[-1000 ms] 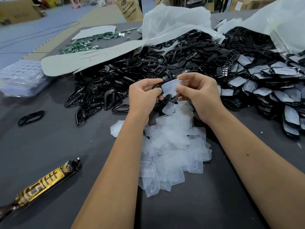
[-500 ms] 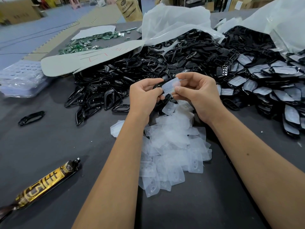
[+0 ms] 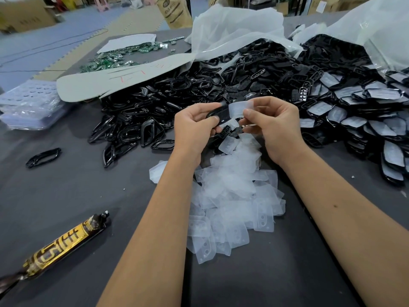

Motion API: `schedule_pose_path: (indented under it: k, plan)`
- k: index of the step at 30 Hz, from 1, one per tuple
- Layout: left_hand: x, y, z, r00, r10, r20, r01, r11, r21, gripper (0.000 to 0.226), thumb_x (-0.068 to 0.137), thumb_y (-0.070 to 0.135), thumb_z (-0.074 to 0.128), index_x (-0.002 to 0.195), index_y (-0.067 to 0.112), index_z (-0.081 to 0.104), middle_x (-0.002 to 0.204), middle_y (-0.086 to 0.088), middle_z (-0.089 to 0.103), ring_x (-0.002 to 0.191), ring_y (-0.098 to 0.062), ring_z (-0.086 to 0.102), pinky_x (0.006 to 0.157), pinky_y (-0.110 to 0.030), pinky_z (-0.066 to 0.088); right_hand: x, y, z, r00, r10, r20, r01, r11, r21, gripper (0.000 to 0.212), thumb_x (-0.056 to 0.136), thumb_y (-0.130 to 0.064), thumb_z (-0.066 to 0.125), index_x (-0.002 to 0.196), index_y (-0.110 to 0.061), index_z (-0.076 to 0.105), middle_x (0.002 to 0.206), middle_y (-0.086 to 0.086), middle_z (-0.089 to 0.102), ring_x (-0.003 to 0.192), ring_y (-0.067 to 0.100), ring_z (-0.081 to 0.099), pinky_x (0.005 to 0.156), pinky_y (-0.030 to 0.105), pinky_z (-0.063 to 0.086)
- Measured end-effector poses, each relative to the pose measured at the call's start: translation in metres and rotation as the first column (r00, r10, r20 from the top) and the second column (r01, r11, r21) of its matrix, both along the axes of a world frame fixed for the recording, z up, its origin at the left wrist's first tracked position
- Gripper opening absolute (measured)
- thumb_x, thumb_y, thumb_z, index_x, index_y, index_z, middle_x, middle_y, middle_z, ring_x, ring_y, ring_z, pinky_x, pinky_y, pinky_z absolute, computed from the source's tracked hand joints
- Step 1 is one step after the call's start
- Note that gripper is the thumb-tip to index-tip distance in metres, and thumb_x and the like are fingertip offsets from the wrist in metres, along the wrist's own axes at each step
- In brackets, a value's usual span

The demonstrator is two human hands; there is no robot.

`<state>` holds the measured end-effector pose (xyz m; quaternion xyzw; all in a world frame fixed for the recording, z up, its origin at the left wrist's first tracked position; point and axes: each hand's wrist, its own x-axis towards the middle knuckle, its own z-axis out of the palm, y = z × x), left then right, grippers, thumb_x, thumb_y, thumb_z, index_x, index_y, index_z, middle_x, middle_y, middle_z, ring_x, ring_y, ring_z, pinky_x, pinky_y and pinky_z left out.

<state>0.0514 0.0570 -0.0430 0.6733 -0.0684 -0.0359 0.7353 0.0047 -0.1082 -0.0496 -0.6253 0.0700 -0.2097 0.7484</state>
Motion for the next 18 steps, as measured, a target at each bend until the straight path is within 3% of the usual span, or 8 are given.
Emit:
schedule_pose_path:
  k: [5,9,13,18]
  plan:
    - [-0.0003,-0.0008,0.0010,1.000,0.000,-0.031,-0.001,0.999,-0.034,0.041,0.090,-0.012,0.056,0.090,0.021,0.080,0.083,-0.003,0.079,0.060,-0.014,0.066,0.065,-0.024,0.059,0.0001,0.0004,0.0007,1.000,-0.005,0.001,0.005,1.000,0.006,0.006,0.093,-0.004,0.075,0.098,-0.002,0.074,0.077,0.005,0.073,0.066,0.017,0.071,0.053,0.024,0.055]
    - [-0.0004,-0.0016,0.0044,0.996,-0.020,-0.083,0.012,0.995,-0.095,0.047,0.086,-0.011,0.045,0.091,0.016,0.083,0.088,-0.010,0.079,0.063,-0.020,0.069,0.061,-0.021,0.057,-0.0008,0.0000,0.0008,1.000,0.007,0.028,-0.004,0.995,-0.095,0.002,0.091,-0.004,0.077,0.093,-0.004,0.077,0.065,0.001,0.068,0.052,0.010,0.058,0.049,0.021,0.048]
    - [0.0001,-0.0023,0.0050,0.995,-0.027,-0.097,0.017,0.995,-0.096,0.050,0.083,-0.006,0.039,0.097,0.011,0.083,0.096,-0.015,0.079,0.068,-0.027,0.073,0.060,-0.024,0.056,-0.0036,0.0049,0.0023,0.994,0.086,0.073,-0.072,0.982,-0.173,0.006,0.088,-0.001,0.079,0.089,0.001,0.073,0.065,0.006,0.064,0.050,0.013,0.054,0.048,0.022,0.045]
    - [-0.0020,-0.0030,0.0047,0.991,-0.110,-0.072,0.102,0.989,-0.107,0.046,0.077,0.007,0.042,0.102,0.006,0.081,0.095,-0.017,0.079,0.064,-0.026,0.069,0.058,-0.025,0.055,-0.0025,0.0049,-0.0007,0.998,0.017,0.060,-0.002,0.974,-0.228,0.013,0.086,-0.006,0.083,0.083,0.001,0.072,0.060,0.003,0.065,0.046,0.013,0.053,0.044,0.024,0.042]
